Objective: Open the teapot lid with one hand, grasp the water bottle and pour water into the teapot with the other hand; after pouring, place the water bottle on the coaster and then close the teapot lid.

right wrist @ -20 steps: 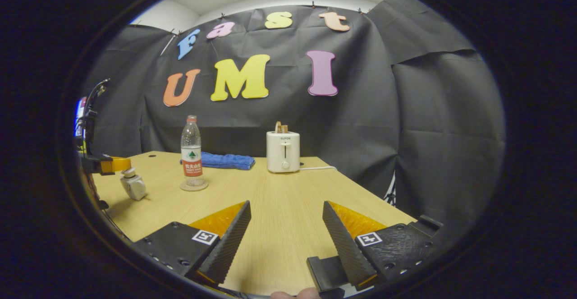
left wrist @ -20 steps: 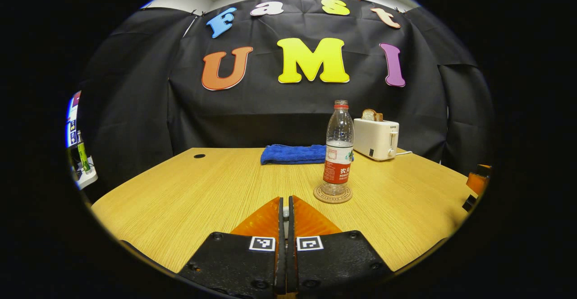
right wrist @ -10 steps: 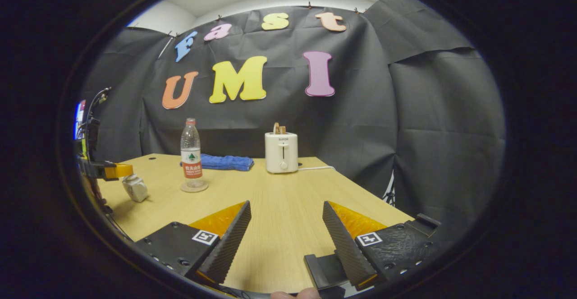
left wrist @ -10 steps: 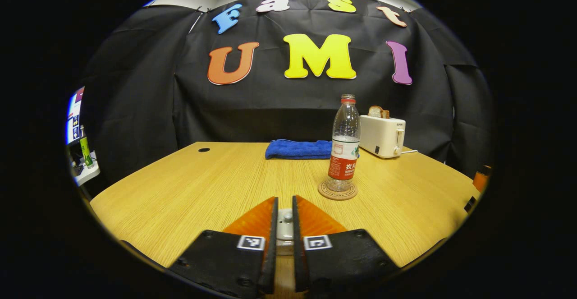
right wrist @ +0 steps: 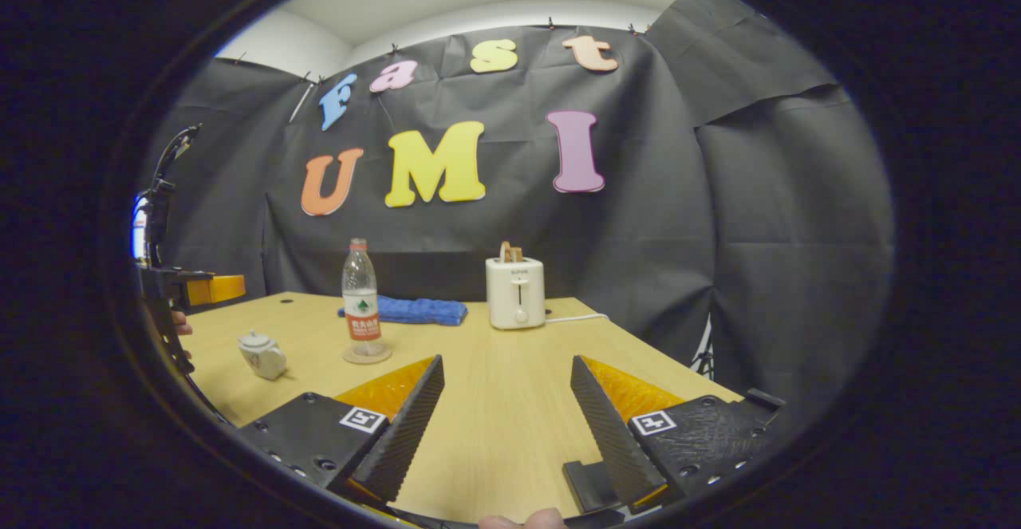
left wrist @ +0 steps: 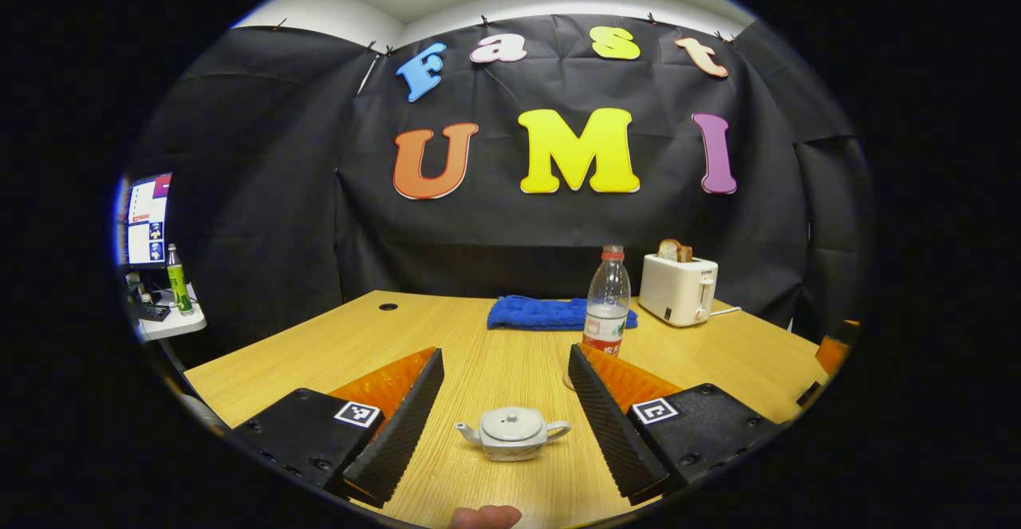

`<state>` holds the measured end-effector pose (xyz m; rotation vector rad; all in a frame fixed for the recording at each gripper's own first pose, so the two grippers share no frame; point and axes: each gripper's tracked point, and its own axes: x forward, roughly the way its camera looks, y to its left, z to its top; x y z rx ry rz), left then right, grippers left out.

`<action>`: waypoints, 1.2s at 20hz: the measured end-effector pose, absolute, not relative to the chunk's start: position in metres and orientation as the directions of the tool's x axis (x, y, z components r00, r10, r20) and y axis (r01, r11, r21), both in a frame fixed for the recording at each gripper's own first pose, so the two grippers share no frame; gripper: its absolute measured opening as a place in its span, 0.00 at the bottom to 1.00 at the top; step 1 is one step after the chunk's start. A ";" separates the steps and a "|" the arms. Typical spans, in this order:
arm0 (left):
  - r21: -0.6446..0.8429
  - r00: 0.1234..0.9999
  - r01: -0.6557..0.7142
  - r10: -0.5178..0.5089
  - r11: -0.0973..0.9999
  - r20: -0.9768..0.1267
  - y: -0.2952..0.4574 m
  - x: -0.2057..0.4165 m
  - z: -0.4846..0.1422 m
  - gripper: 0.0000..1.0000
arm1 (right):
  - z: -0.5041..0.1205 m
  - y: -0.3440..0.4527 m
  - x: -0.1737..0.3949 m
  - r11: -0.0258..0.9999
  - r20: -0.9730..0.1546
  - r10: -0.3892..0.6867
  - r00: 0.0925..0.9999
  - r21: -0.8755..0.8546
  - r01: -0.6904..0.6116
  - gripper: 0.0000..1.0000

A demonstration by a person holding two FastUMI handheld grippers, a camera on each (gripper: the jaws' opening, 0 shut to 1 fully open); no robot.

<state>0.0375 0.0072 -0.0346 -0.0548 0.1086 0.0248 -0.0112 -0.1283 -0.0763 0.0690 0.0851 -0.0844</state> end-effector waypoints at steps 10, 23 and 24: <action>-0.027 0.999 0.046 -0.045 0.999 0.007 -0.049 -0.019 0.023 0.98 | -0.002 -0.095 -0.025 0.997 0.024 -0.055 0.998 0.047 0.054 0.98; -0.053 0.997 0.069 -0.068 0.996 0.031 -0.038 -0.026 0.032 0.99 | 0.023 -0.058 -0.022 1.000 0.033 -0.015 0.999 0.028 0.014 0.95; -0.060 0.997 0.076 -0.074 0.995 0.025 -0.039 -0.025 0.030 0.99 | 0.021 -0.053 -0.021 0.999 0.030 -0.006 1.000 0.035 0.005 0.95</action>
